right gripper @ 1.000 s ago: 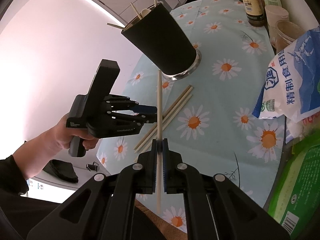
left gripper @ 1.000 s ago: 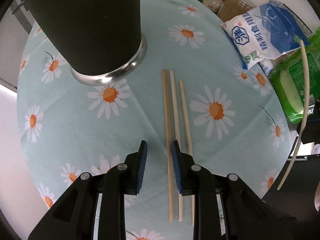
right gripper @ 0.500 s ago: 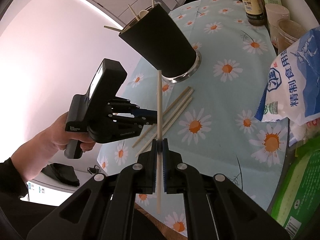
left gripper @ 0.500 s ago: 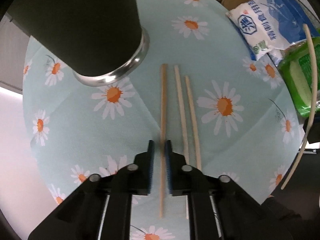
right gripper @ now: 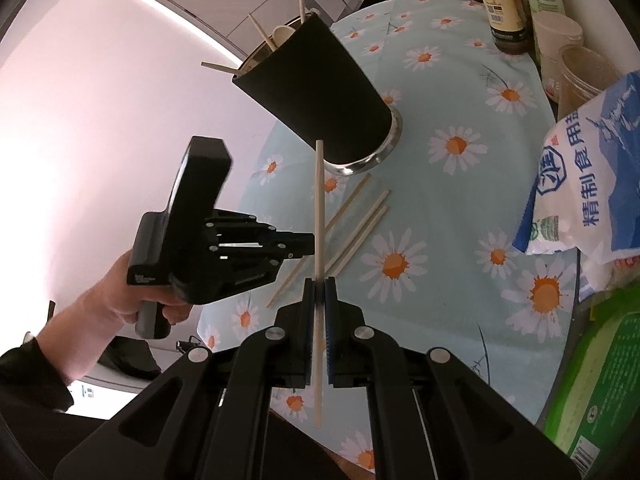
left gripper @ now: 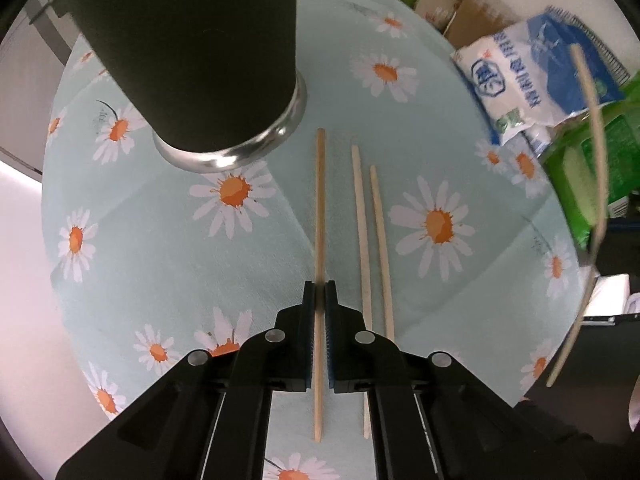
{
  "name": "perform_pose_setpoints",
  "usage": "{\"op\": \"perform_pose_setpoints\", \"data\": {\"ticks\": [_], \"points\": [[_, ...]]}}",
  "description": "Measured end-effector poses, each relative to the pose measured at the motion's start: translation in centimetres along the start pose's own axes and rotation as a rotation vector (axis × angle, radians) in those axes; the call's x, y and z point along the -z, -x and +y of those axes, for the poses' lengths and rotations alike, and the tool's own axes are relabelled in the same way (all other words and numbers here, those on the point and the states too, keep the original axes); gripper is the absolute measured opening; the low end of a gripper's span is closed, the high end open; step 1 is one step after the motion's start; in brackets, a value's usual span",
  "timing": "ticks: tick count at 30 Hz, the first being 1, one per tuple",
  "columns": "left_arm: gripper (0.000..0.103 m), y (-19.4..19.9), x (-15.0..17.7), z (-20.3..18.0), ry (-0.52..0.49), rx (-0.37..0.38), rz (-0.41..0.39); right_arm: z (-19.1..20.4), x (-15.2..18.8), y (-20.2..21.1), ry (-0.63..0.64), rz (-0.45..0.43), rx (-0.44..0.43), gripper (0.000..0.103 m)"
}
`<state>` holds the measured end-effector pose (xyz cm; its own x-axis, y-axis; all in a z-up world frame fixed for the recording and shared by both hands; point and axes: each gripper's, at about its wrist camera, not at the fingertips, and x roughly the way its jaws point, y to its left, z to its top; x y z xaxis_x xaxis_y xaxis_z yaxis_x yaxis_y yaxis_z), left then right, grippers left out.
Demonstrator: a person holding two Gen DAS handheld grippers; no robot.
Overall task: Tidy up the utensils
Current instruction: 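Carry both chopsticks over the black holder with both grippers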
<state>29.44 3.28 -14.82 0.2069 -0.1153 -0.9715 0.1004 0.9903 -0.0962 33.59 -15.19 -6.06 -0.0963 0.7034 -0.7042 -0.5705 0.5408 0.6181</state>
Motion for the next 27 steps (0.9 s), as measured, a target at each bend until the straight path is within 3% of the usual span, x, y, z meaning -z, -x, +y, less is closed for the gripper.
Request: {"op": "perform_pose_setpoints", "data": {"ticks": [16,22,27], "points": [[0.004,8.5,4.4,4.7,0.128,0.168,-0.306,3.5,-3.2,-2.2,0.05,-0.039,0.025,0.006],[0.004,10.7,5.5,6.2,0.166,0.218,-0.407,5.3,-4.7,-2.7,0.093,-0.08,0.011,0.006],[0.004,12.8,6.1,7.5,0.171,0.276,-0.49,6.5,-5.6,-2.3,0.116,-0.166,-0.005,0.006]]}}
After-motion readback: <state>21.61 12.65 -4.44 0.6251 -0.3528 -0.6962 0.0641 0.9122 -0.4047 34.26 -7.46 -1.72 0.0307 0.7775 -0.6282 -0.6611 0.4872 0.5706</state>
